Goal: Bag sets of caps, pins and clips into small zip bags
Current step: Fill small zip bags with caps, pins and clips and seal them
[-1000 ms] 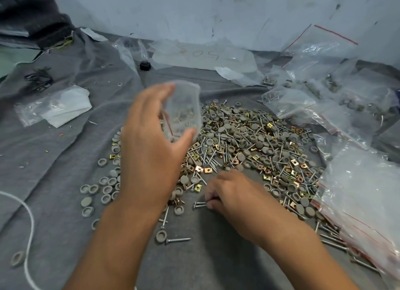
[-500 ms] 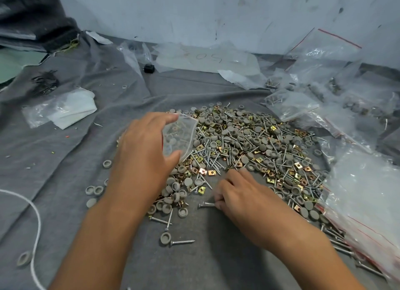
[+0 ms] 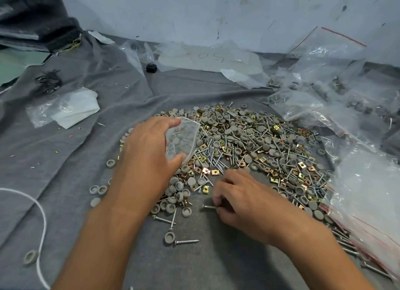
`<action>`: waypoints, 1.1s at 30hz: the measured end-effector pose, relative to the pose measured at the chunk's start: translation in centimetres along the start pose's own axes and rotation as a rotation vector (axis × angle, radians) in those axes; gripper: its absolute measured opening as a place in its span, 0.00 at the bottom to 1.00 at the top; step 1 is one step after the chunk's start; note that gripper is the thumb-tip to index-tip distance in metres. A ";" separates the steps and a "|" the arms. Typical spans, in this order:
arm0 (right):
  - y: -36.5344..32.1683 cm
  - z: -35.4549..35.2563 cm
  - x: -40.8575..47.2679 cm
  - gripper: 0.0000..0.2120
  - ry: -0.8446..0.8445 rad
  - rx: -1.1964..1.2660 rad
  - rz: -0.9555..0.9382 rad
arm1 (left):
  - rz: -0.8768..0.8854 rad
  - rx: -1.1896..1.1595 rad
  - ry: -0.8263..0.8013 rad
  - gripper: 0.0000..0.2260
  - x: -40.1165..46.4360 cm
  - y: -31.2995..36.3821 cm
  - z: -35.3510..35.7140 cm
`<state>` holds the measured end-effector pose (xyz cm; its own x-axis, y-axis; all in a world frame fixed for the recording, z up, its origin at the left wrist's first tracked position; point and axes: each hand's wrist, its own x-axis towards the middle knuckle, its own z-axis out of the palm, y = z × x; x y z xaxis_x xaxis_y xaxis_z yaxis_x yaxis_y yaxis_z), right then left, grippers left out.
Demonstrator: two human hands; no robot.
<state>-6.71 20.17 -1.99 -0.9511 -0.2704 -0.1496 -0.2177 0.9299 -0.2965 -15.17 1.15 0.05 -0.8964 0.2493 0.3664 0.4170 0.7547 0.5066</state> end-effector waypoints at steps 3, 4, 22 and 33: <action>-0.4 0.0 0.2 0.03 -0.002 0.002 0.005 | 0.010 -0.008 0.005 0.31 -0.1 -0.1 0.1; -0.5 0.1 0.3 0.04 0.005 -0.005 0.004 | 0.012 -0.009 0.006 0.31 -0.1 -0.1 0.2; -1.9 -0.6 3.8 0.08 0.692 0.374 -0.041 | 0.056 0.017 -0.081 0.31 -0.3 0.5 0.6; -0.6 1.1 3.1 0.11 0.186 0.093 0.105 | -0.002 -0.015 -0.003 0.30 -0.2 -0.2 0.1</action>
<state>-9.31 18.53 -3.35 -0.9934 -0.1144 -0.0102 -0.1022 0.9213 -0.3752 -15.13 1.00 -0.21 -0.8977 0.2498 0.3629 0.4174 0.7459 0.5190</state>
